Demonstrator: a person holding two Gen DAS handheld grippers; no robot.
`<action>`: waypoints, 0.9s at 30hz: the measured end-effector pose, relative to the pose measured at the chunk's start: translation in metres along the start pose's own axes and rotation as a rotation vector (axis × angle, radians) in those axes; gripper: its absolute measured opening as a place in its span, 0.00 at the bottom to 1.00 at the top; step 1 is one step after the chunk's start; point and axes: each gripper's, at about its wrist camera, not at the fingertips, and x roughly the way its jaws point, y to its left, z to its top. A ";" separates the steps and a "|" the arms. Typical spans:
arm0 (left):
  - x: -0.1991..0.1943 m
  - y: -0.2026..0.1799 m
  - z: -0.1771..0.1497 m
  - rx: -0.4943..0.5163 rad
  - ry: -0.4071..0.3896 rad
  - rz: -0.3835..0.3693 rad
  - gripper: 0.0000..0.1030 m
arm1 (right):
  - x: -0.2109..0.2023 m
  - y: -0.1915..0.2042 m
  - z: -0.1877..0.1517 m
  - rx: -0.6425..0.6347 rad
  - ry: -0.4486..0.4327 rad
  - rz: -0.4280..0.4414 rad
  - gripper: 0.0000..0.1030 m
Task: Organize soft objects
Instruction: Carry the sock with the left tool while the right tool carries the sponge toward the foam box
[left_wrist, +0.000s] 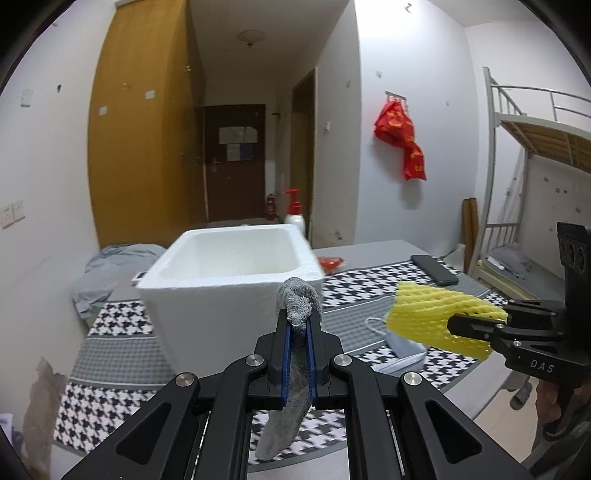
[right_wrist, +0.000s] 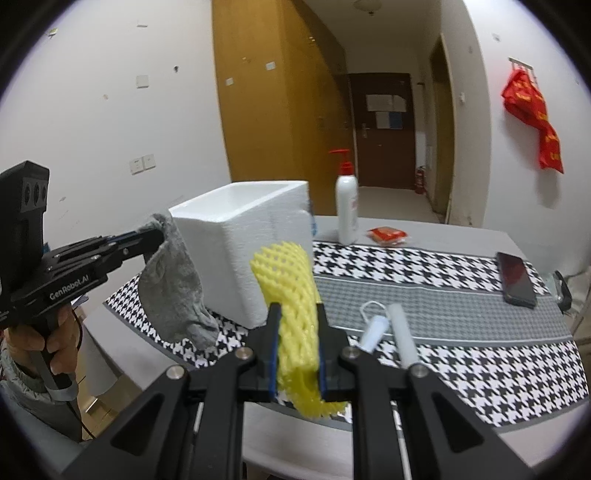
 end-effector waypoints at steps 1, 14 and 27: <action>-0.001 0.002 -0.001 -0.003 0.001 0.007 0.08 | 0.002 0.003 0.001 -0.005 0.001 0.009 0.18; -0.017 0.030 -0.007 -0.037 -0.007 0.103 0.08 | 0.025 0.022 0.017 -0.054 0.007 0.074 0.18; -0.023 0.053 -0.009 -0.063 -0.005 0.178 0.08 | 0.035 0.042 0.047 -0.118 -0.035 0.132 0.18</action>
